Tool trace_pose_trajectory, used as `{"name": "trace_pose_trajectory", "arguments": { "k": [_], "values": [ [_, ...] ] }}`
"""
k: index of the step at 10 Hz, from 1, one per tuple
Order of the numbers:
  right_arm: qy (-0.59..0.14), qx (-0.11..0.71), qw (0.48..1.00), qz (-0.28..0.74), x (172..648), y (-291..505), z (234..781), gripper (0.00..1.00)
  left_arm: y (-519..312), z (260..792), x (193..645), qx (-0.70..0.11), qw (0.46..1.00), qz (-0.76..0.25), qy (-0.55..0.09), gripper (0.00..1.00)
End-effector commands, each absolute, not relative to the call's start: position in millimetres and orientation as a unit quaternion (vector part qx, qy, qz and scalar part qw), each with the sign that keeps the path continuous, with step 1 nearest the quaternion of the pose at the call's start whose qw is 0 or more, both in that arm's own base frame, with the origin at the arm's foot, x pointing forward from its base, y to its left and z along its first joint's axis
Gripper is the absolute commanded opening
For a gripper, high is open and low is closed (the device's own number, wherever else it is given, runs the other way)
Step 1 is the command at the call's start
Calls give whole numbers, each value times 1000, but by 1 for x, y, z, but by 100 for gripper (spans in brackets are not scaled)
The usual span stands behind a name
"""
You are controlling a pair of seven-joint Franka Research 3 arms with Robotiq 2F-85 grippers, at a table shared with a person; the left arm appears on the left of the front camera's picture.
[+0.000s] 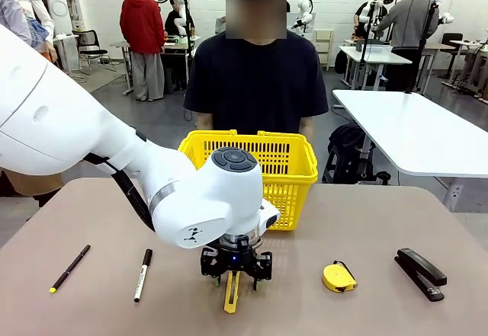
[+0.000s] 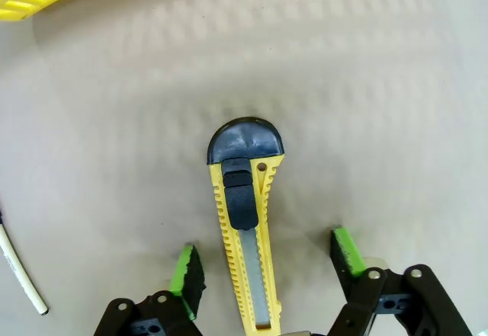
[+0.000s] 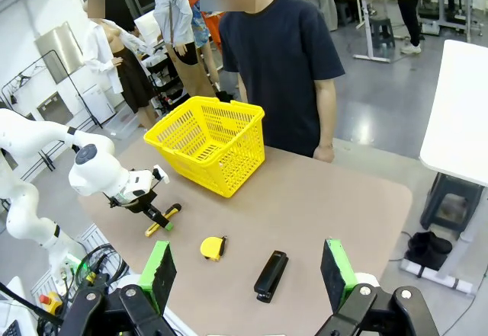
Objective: Place the items the person wants into the basket.
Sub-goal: Pick up the item the person points to and place it in the Market Basket.
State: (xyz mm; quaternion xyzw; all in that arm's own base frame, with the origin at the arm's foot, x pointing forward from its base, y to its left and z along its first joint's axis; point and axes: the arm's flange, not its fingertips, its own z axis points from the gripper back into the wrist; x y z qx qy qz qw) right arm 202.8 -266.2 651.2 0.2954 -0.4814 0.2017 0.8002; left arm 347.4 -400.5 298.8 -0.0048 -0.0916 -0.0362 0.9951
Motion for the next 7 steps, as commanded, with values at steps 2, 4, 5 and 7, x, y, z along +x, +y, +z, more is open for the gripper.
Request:
{"name": "trace_pose_trajectory", "arguments": {
  "k": [2,4,5,7],
  "values": [
    [-491,299,791,208,204,-266,652,100,-402,291,347,-13,993,-33,-111,0],
    [-491,299,791,208,204,-266,652,100,-401,294,347,-15,993,-32,-110,19],
    [-491,299,791,208,204,-266,652,100,-400,295,348,-16,994,-32,-107,10],
    [-491,299,791,208,204,-266,652,100,-399,297,348,-20,994,-36,-100,0]
  ]
}}
